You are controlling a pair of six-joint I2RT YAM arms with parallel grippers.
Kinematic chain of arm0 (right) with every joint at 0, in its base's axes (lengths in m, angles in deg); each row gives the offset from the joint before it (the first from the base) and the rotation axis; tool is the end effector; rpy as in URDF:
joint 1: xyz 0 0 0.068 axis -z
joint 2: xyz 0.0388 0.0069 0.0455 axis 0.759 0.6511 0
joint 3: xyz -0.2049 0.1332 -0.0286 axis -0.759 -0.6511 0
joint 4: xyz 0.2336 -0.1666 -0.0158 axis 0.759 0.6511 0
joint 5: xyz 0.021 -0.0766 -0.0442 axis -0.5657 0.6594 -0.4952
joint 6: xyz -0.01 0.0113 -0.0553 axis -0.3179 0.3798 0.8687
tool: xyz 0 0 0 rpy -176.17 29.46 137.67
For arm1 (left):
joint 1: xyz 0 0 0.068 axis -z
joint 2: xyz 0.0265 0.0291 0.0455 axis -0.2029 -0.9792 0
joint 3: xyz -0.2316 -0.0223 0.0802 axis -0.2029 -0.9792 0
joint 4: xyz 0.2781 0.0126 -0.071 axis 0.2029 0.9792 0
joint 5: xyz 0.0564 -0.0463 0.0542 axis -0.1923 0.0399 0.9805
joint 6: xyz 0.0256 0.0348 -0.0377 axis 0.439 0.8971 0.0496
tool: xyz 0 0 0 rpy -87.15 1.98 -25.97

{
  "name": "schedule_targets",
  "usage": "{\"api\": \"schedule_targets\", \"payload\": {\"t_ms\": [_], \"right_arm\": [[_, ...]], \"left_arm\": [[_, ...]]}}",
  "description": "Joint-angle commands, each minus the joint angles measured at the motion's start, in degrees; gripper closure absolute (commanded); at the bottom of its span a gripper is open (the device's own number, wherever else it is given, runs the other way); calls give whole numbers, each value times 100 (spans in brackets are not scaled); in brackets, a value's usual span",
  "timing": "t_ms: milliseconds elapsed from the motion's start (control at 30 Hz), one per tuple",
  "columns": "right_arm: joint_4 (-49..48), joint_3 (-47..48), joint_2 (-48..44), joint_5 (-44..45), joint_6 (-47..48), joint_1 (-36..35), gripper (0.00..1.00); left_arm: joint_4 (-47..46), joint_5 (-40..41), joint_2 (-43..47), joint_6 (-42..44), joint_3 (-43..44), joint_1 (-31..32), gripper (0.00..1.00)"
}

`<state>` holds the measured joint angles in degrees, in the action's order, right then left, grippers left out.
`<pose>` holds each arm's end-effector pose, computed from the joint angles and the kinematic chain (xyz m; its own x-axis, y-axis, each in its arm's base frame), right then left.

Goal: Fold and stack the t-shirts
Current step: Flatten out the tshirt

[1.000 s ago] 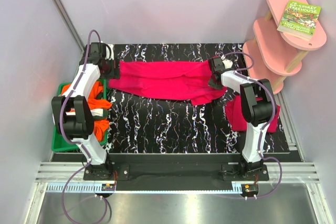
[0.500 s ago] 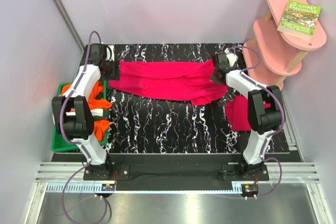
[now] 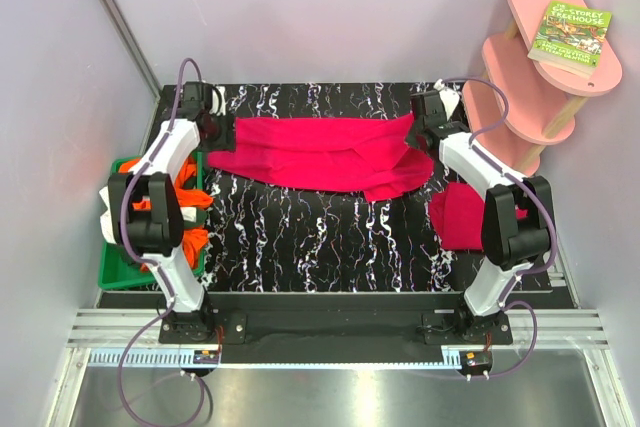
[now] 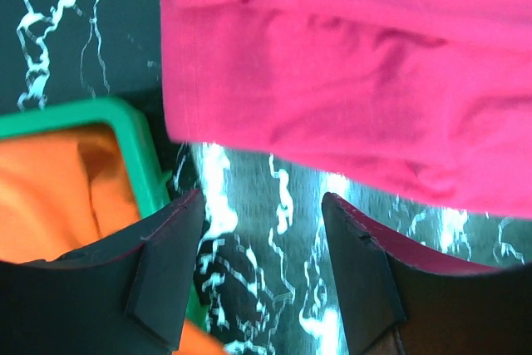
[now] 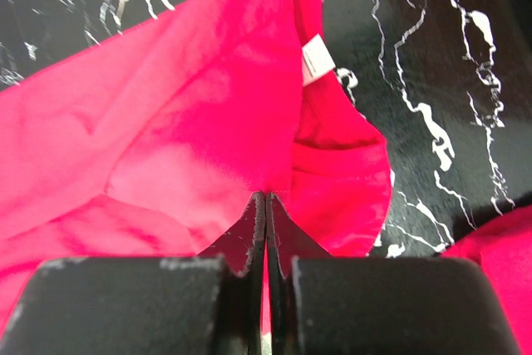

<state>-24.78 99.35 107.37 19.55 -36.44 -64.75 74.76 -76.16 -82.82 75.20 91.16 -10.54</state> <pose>0.4063 0.0975 0.2141 -0.5794 0.3328 -0.7440 0.3254 0.9314 0.1633 0.4145 -0.0091 0.2189 -0.8203 -0.0156 -0.5717 0.0019 0.9995 -0.0300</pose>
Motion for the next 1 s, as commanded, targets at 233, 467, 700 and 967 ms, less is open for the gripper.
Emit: {"api": "schedule_targets", "payload": {"t_ms": [233, 467, 700, 967], "right_arm": [[36, -123, -198, 163, 288, -27, 100], [53, -158, -155, 119, 341, -44, 100], [88, -97, -67, 137, 411, -53, 100], [80, -62, 13, 75, 385, -53, 100]], "left_arm": [[82, 669, -1696, -132, 1626, -29, 46], [82, 870, -2259, -140, 2462, -82, 47], [143, 941, -2523, -184, 2594, -108, 47], [187, 1003, -2734, -167, 2682, -275, 48]]}}
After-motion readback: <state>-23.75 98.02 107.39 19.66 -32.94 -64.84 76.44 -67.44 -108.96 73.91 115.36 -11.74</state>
